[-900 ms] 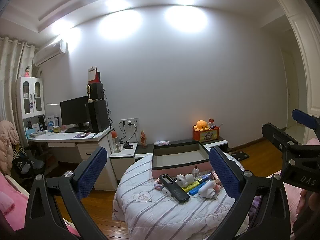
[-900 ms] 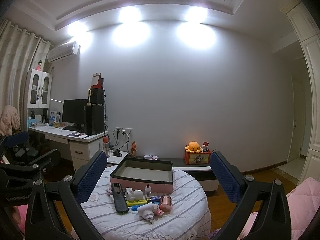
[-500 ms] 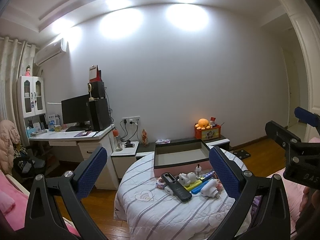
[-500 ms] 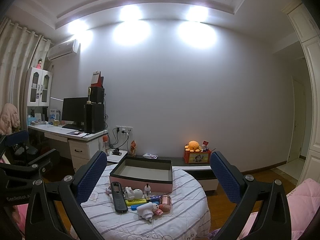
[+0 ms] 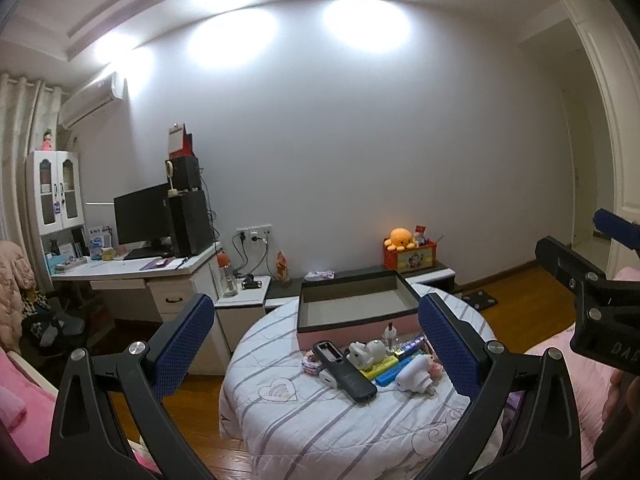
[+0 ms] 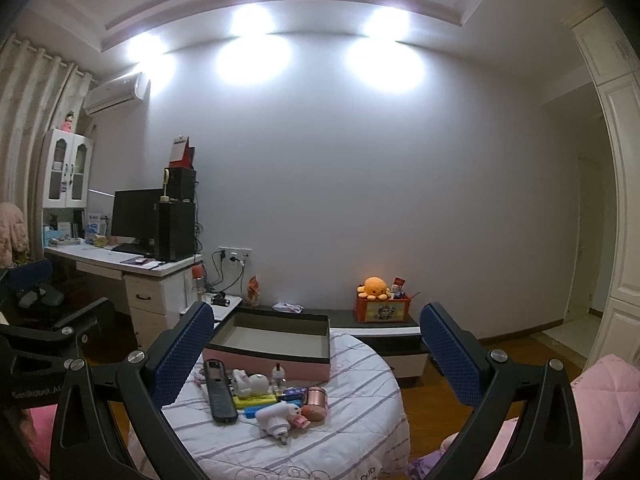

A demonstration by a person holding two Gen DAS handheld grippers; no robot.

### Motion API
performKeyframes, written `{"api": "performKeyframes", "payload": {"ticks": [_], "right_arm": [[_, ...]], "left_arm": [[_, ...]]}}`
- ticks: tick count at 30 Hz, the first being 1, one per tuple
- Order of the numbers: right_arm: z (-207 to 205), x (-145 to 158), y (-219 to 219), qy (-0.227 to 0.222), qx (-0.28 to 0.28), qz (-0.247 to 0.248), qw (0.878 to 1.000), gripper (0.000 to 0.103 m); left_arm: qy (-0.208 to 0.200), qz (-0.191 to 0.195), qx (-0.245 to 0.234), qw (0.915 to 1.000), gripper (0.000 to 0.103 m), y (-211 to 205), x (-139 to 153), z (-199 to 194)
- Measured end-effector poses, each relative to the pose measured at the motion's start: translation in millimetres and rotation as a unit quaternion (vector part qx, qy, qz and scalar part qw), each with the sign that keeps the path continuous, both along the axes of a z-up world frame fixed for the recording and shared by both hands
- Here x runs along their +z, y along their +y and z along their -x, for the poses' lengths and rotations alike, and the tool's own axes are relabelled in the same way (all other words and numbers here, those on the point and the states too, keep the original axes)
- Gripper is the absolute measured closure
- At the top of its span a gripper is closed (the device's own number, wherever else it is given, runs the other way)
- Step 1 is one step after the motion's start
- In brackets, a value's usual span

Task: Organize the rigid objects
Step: 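Move both tools toward the items on the bed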

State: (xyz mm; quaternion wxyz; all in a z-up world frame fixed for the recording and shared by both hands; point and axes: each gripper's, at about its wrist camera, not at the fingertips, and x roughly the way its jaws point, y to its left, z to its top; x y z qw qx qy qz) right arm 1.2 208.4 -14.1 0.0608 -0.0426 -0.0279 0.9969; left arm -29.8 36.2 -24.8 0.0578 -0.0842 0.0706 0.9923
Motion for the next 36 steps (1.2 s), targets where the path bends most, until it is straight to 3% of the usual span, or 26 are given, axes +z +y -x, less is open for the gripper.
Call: {"api": "performKeyframes", "payload": {"ticks": [15, 26, 32, 36], "right_arm": [[53, -37, 21, -0.035, 0.013, 0.030, 0.999, 0.000], [107, -74, 24, -0.097, 0.012, 0.035, 0.995, 0.000], [137, -96, 27, -0.139, 0.012, 0.035, 0.990, 0.000], [155, -119, 30, -0.176, 0.011, 0.031, 0.984, 0.000]], "left_arm": [[-0.043, -0.001, 0.013, 0.9990, 0.000, 8, -32, 59], [-0.095, 0.016, 0.021, 0.9951, 0.000, 13, -61, 110], [-0.141, 0.030, 0.026, 0.9892, 0.000, 13, -90, 142], [-0.193, 0.044, 0.030, 0.9797, 0.000, 10, -123, 165]]}}
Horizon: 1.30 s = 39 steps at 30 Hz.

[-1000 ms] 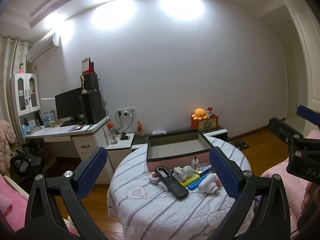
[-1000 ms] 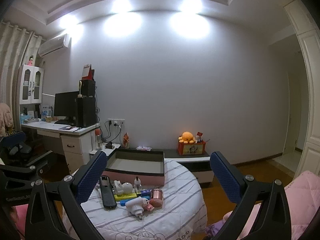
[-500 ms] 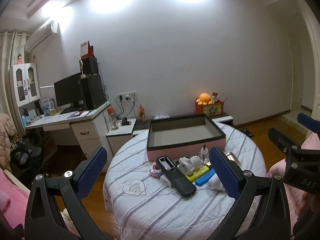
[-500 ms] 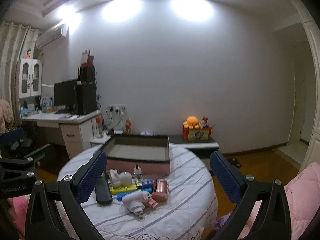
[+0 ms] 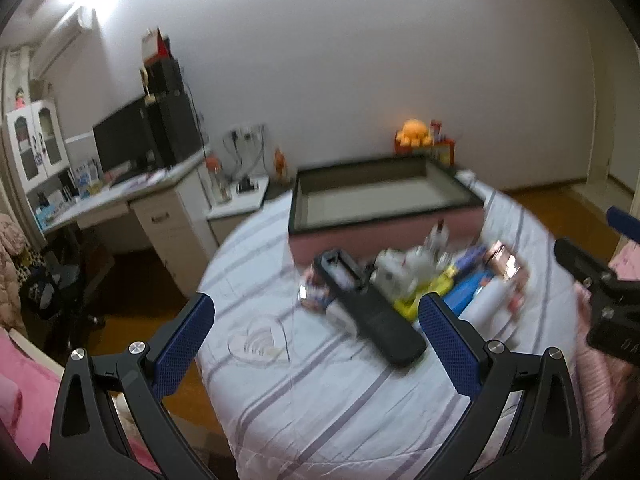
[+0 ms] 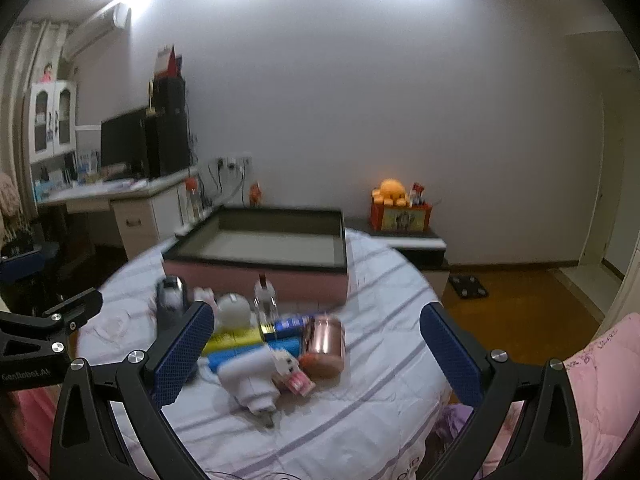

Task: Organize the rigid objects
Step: 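Move both tools toward the items on the bed, then grasp the black remote with the left tool while the right tool grasps the white hair dryer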

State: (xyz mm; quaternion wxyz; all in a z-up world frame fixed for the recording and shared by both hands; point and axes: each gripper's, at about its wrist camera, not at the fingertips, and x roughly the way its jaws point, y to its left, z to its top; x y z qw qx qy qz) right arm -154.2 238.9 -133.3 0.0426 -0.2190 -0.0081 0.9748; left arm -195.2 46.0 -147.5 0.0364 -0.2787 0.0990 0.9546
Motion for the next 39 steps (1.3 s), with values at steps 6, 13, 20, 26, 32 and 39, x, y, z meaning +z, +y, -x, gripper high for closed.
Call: {"api": "performKeyframes", "payload": {"ticks": [6, 13, 20, 26, 32, 39], "right_arm": [[24, -40, 4, -0.059, 0.004, -0.006, 0.998, 0.000], [37, -73, 10, -0.103, 0.018, 0.005, 0.995, 0.000], [38, -78, 21, -0.101, 0.031, 0.036, 0.994, 0.000], [38, -82, 27, -0.103, 0.041, 0.047, 0.993, 0.000], [36, -82, 18, -0.097, 0.077, 0.062, 0.990, 0.000], [37, -82, 3, -0.086, 0.109, 0.081, 0.987, 0.009]], "left_arm": [[-0.069, -0.003, -0.004, 0.9976, 0.000, -2, -44, 25], [-0.107, -0.016, -0.026, 0.9938, 0.000, 17, -64, 43], [-0.125, -0.010, -0.023, 0.9918, 0.000, 28, -74, 57], [-0.120, -0.003, -0.022, 0.9925, 0.000, 30, -68, 54], [-0.110, -0.019, -0.027, 0.9934, 0.000, 20, -56, 41], [-0.092, -0.002, 0.009, 0.9957, 0.000, 0, -47, 30]]}}
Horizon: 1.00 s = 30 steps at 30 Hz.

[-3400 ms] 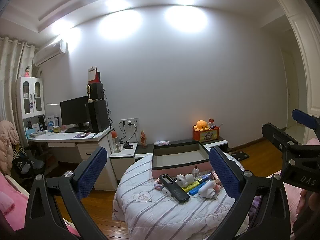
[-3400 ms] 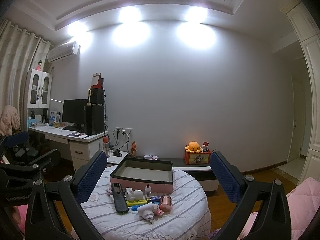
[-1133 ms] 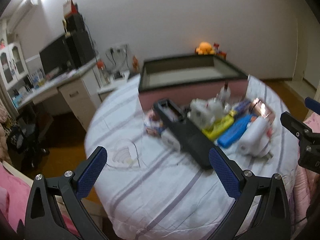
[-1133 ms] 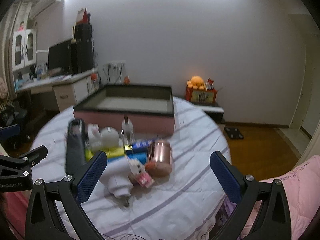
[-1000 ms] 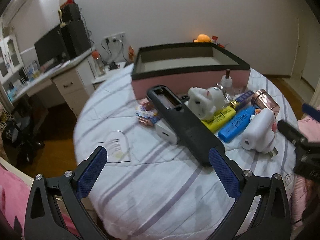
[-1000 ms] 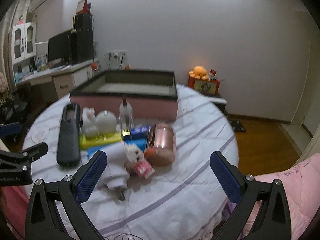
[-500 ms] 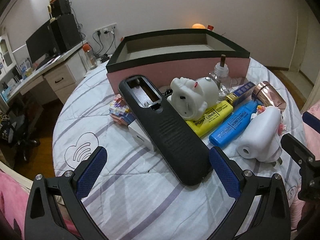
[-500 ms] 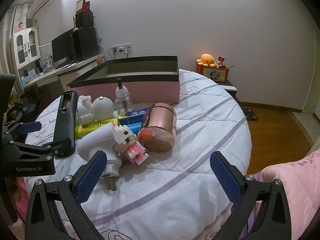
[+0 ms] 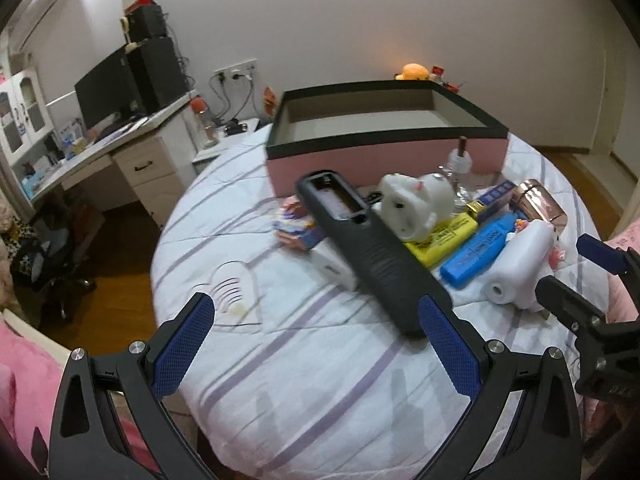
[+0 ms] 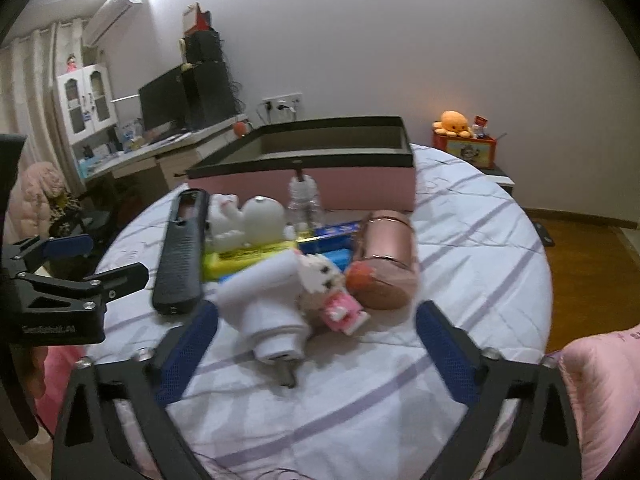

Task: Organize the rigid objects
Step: 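Grasp the black remote with the left tool while the right tool grasps the white hair dryer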

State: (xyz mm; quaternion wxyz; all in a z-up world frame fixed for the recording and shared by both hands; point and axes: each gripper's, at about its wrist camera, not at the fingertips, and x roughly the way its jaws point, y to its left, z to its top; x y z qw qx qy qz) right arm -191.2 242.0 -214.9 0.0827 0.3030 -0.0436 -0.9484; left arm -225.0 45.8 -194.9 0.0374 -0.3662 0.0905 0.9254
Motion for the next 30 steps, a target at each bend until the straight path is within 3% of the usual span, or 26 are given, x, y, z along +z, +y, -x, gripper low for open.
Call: {"api": "performKeyframes", "payload": {"ticks": [1, 5, 22, 25, 30], "right_arm": [[0, 0, -1, -0.001, 0.002, -0.001, 1.000, 0.012], [-4, 3, -10, -0.003, 0.016, 0.002, 1.000, 0.036], [24, -1, -29, -0.028, 0.013, -0.022, 0.999, 0.038], [16, 2, -32, -0.027, 0.008, -0.040, 0.999, 0.037], [0, 11, -33, -0.013, 0.037, -0.027, 0.999, 0.037]], "left_arm": [[0.001, -0.002, 0.002, 1.0000, 0.000, -2, 1, -2], [0.001, -0.007, 0.003, 1.0000, 0.000, -11, 1, -3], [-0.013, -0.022, -0.005, 0.9997, 0.000, -22, -11, 2], [-0.015, -0.029, -0.008, 0.9994, 0.000, -25, -11, 1], [-0.014, -0.033, -0.002, 0.9994, 0.000, -26, -11, 2]]}}
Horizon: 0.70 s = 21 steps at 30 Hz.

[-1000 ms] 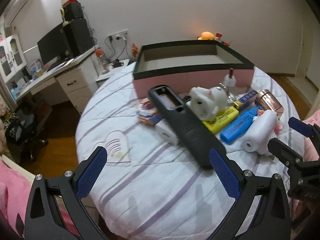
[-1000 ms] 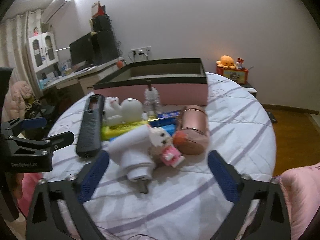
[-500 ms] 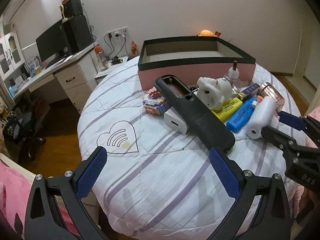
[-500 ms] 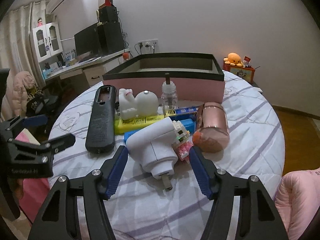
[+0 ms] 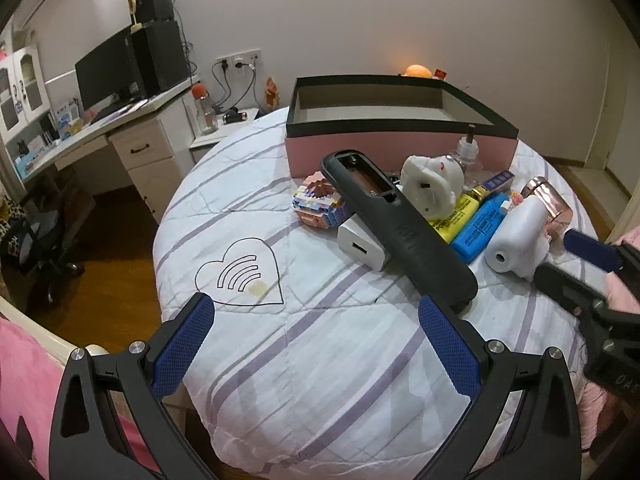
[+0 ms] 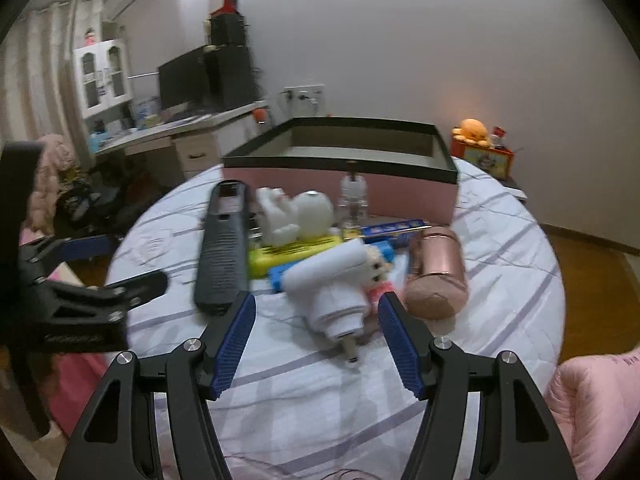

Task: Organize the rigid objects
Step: 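Grasp the black remote with the left tool while the right tool grasps the white hair dryer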

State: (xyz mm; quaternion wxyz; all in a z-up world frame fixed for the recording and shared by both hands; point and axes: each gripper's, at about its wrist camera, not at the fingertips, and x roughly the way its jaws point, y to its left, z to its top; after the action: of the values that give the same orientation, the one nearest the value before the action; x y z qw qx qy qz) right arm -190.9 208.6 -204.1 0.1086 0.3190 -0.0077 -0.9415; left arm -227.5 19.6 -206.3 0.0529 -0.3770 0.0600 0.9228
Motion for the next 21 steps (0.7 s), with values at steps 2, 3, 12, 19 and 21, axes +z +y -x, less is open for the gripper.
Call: {"api": "performKeyframes", "payload": {"ticks": [2, 3, 12, 19, 21], "right_arm": [[7, -5, 1, -0.013, 0.003, 0.008, 1.000, 0.038], [12, -9, 3, -0.019, 0.002, 0.013, 1.000, 0.038], [39, -14, -11, -0.030, -0.006, 0.001, 1.000, 0.043], [37, -18, -4, -0.027, 0.003, 0.012, 1.000, 0.051], [30, -10, 3, -0.019, 0.003, 0.012, 1.000, 0.052]], "left_arm": [[-0.001, 0.004, -0.004, 1.0000, 0.000, 2, -1, 0], [-0.001, 0.005, -0.005, 1.0000, 0.000, 2, -1, -1], [-0.011, 0.001, -0.001, 0.9999, 0.000, -2, -6, 2], [-0.012, -0.021, 0.000, 0.9997, 0.000, 8, -4, 15], [-0.016, -0.030, 0.005, 0.9994, 0.000, 14, -4, 22]]}}
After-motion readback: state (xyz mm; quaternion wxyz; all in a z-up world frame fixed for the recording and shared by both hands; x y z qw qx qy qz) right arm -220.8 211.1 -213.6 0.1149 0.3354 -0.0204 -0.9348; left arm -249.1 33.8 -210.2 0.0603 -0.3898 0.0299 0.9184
